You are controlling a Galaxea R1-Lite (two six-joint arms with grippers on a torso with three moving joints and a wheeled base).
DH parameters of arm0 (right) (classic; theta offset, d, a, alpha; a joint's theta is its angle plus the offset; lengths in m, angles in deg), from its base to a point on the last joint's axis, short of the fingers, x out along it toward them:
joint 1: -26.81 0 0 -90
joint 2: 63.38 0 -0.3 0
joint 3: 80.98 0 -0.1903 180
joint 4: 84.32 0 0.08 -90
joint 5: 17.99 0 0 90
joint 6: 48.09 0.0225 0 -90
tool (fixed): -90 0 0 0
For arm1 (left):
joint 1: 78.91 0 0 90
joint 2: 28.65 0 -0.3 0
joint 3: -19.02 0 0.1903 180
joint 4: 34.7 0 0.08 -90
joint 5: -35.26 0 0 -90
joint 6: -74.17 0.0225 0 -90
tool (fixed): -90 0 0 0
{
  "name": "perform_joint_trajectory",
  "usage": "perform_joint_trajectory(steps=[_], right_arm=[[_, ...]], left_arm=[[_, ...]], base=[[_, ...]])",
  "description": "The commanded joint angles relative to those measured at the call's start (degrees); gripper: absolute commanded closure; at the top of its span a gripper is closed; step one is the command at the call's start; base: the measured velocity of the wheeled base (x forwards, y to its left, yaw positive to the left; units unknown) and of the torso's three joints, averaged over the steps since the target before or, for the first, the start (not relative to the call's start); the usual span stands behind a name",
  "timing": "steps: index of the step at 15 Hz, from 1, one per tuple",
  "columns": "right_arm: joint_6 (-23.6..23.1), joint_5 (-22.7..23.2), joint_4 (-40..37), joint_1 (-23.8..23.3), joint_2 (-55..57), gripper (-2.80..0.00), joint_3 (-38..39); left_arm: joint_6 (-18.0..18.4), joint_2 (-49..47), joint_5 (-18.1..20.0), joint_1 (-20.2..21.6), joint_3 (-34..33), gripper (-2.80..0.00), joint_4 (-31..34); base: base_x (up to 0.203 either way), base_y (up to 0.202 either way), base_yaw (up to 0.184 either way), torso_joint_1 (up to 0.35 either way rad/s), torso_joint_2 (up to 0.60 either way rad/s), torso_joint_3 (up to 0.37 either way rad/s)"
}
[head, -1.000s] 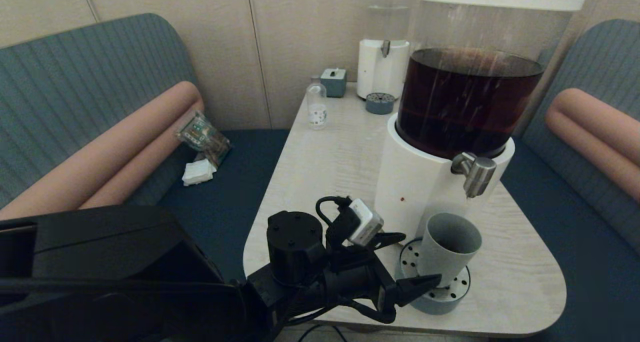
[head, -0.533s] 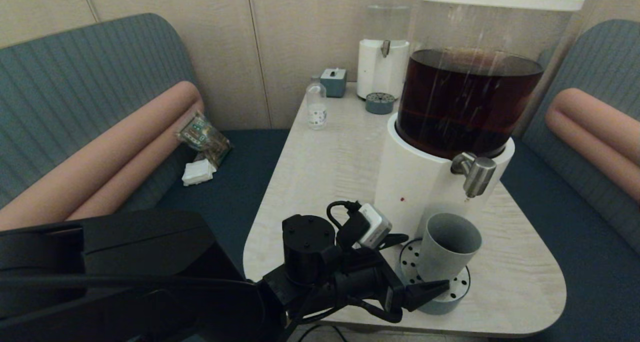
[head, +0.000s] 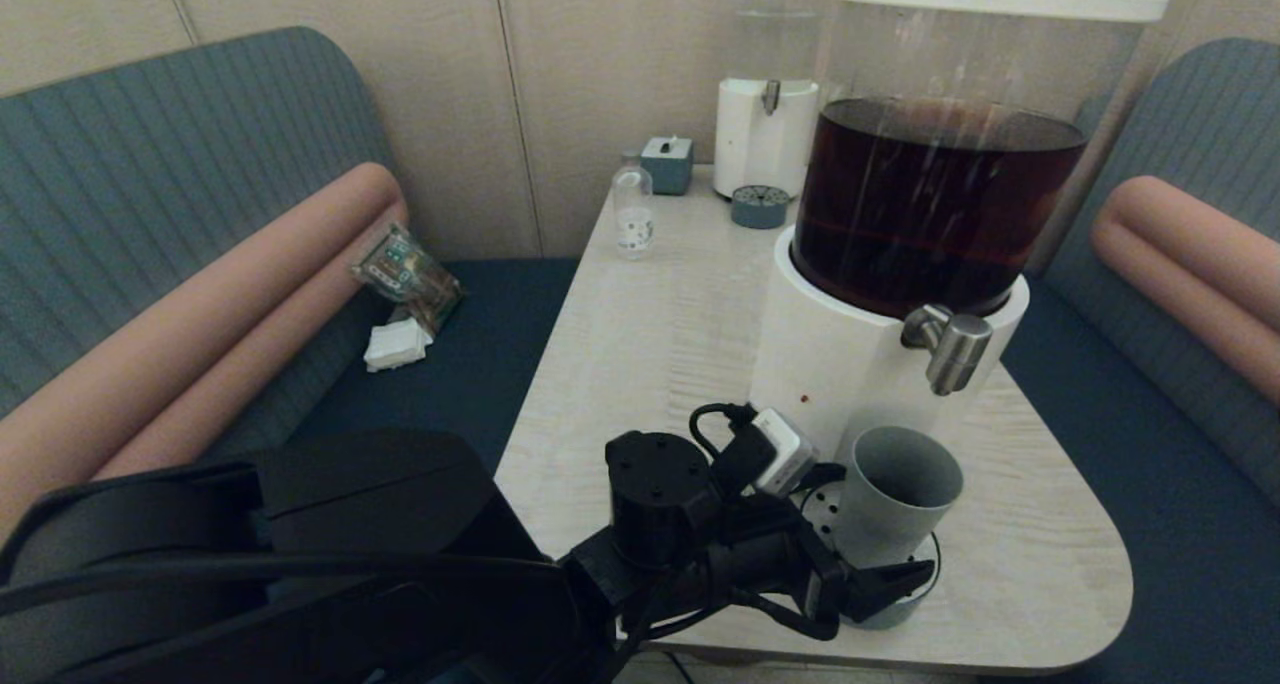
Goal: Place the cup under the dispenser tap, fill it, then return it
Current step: Place the cup next to the water dispenser
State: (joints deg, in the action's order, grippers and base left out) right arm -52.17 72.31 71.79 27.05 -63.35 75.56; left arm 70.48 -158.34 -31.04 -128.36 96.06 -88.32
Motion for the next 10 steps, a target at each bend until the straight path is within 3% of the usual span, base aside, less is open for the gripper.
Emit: perform_joint_trajectory(steps=[1, 10], right_arm=[[-0.1, 0.0, 0.1, -0.1, -0.1, 0.0, 0.0], [-0.1, 0.0, 0.1, 0.0, -0.1, 0.0, 0.0]], left_arm=[[0.0, -1.9, 0.1, -0.6, 2.0, -2.8, -0.4], [0.0, -5.4, -0.1, -1.0, 7.2, -2.8, -0.2]], base=[[0.0, 0.0, 0.0, 0.0, 0.0, 0.0], [0.0, 0.0, 0.0, 0.0, 0.0, 0.0]])
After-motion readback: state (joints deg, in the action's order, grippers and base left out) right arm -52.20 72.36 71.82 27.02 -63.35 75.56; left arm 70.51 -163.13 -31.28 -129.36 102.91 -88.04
